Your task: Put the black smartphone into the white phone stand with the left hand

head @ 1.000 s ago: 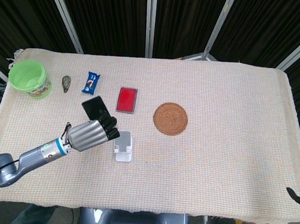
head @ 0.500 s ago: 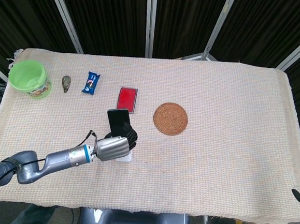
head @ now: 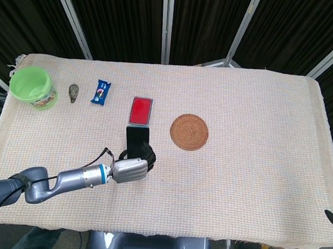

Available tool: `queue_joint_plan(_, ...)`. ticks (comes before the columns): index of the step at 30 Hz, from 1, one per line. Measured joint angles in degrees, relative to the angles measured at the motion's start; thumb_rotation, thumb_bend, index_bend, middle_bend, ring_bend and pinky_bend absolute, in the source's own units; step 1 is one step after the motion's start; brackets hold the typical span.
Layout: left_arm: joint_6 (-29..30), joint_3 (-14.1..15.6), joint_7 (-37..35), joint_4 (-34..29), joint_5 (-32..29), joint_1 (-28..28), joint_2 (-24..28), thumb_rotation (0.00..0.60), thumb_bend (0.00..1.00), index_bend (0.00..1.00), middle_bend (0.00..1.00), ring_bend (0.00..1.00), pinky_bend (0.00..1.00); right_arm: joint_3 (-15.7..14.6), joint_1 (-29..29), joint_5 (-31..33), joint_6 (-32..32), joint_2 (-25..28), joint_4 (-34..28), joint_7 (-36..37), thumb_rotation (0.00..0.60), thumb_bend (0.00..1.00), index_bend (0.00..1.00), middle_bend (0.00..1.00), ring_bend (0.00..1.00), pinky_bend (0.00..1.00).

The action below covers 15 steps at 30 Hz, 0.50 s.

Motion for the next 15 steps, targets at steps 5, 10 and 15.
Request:
queue_joint_plan(5,-0.49,1.04,0.00,0.77,0.74,-0.63,-0.49,0.600,0.00,0.51,0.38,0.44,0.39,-0.03,0.00,-0.07,-0.06,-0.01,0.01,-0.07,0.600,0.00,0.00,0.00,0.00,0.00)
queue_joint_plan(10,-0.37,1.38,-0.13,1.37,0.92,-0.94,-1.06,0.600,0.00,0.49,0.37,0.43,0.38,0.03,0.03,0.05,-0.12,-0.03,-0.03,-0.17,0.600,0.00,0.00,0.00,0.00,0.00)
queue_joint_plan(15,-0.90,1.88,0.08,1.46,1.02,-1.21,-0.87,0.600,0.00,0.33,0.17,0.24,0.28,0.06,0.02,0.08,-0.11,-0.01,0.03,-0.12,0.600,0.00,0.00,0.00,0.00,0.00)
